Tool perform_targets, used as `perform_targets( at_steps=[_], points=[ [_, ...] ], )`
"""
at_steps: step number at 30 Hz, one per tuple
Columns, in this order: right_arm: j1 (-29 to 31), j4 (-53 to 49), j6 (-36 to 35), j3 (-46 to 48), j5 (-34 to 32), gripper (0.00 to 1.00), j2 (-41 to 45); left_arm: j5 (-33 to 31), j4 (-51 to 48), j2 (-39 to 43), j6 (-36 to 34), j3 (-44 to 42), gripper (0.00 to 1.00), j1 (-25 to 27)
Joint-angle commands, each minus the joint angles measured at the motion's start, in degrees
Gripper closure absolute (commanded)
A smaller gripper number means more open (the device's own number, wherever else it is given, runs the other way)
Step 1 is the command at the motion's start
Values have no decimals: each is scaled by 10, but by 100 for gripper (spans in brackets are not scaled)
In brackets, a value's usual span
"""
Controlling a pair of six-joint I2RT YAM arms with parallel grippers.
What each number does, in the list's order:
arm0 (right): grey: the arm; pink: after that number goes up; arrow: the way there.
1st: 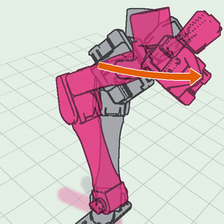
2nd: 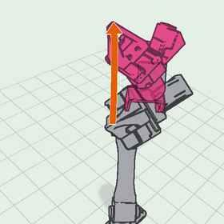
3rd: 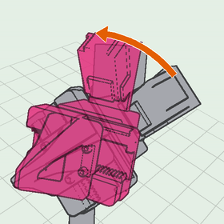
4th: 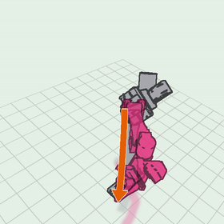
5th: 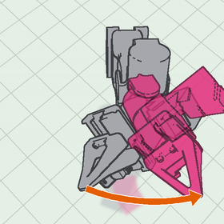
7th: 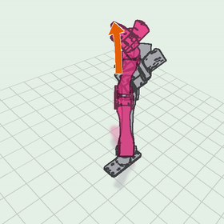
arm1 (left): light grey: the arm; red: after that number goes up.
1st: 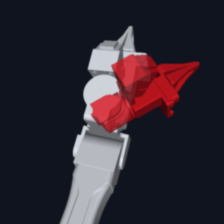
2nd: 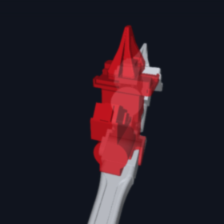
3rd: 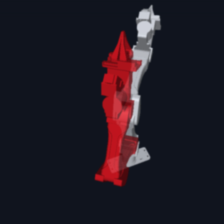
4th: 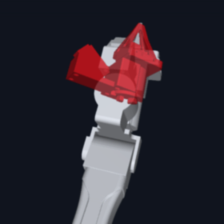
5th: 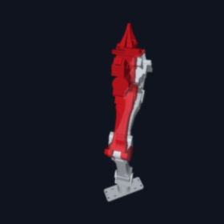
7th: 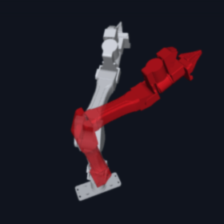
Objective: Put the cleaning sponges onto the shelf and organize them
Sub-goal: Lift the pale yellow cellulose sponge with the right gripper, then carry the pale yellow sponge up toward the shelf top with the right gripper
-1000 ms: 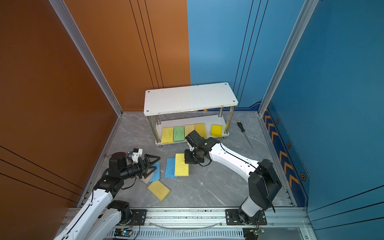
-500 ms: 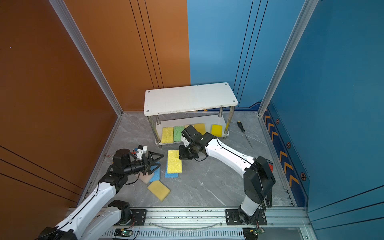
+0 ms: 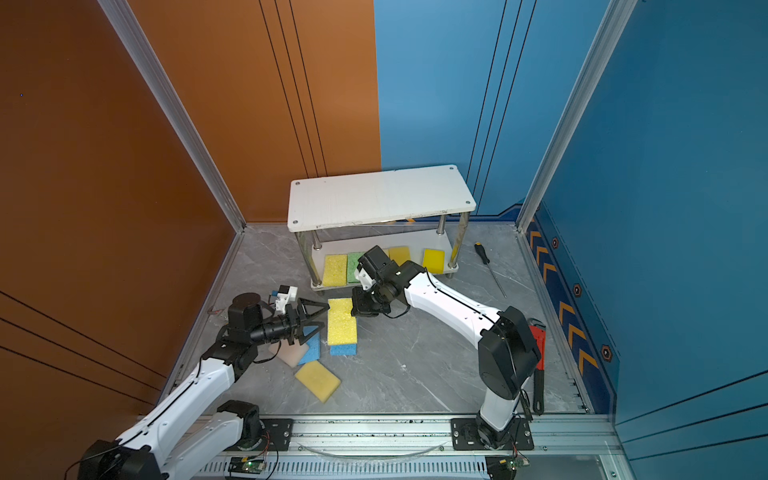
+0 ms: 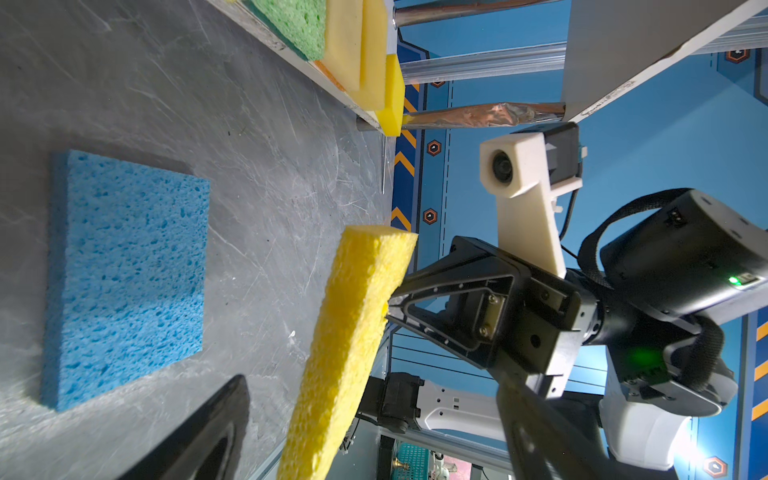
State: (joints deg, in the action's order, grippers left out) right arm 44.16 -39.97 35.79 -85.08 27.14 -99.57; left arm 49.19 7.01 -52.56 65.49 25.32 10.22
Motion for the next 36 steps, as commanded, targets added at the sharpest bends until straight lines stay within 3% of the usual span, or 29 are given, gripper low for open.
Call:
perform_targets(
  at_steps=[1, 19, 26, 36],
  points=[
    [4, -8, -11, -15, 13, 93, 1, 19, 21, -5, 4, 15, 7, 5],
    [16, 12, -12, -17, 54, 94, 11, 30, 35, -15, 10, 28, 13, 18],
    [19, 12, -10, -28, 63, 94, 10, 25, 37, -22, 7, 31, 27, 16],
    [22, 13, -3, -33, 78, 93, 11, 31, 38, -12, 9, 22, 61, 9]
  ],
)
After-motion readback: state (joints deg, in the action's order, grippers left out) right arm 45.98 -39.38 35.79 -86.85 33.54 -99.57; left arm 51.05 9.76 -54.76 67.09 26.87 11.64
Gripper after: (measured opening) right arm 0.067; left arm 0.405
